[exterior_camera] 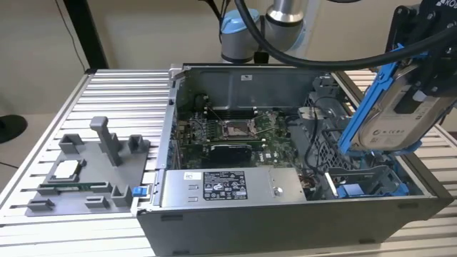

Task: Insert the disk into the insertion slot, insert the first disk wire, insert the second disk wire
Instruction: 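Insert the disk into the insertion slot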

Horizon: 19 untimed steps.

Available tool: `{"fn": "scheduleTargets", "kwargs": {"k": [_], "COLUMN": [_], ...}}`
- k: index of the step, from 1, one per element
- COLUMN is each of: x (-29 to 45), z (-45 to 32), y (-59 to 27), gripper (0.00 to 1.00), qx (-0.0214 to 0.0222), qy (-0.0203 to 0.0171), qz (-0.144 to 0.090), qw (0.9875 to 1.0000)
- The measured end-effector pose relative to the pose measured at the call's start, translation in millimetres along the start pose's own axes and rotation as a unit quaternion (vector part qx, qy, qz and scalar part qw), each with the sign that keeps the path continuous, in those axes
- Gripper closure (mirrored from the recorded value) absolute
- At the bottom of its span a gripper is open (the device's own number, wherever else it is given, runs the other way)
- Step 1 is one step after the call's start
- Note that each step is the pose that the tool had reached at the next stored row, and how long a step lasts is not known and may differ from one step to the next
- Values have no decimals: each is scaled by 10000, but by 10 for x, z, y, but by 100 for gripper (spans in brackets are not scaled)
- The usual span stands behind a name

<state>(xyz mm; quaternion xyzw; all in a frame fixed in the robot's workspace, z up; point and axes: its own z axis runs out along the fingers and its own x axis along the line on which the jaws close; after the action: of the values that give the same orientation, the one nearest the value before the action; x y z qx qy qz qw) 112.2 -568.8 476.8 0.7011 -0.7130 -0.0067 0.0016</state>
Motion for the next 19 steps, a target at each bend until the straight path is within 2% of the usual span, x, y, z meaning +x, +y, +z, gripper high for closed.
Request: {"fn": "scheduleTargets", "kwargs": {"k": [15, 19], "x": [33, 65], "z": [228, 299], "y": [-80, -82], "gripper": [100, 100], "qx": [0, 0], "qy": [1, -1], "qz": [-104, -124], "qw": [9999, 9999]}}
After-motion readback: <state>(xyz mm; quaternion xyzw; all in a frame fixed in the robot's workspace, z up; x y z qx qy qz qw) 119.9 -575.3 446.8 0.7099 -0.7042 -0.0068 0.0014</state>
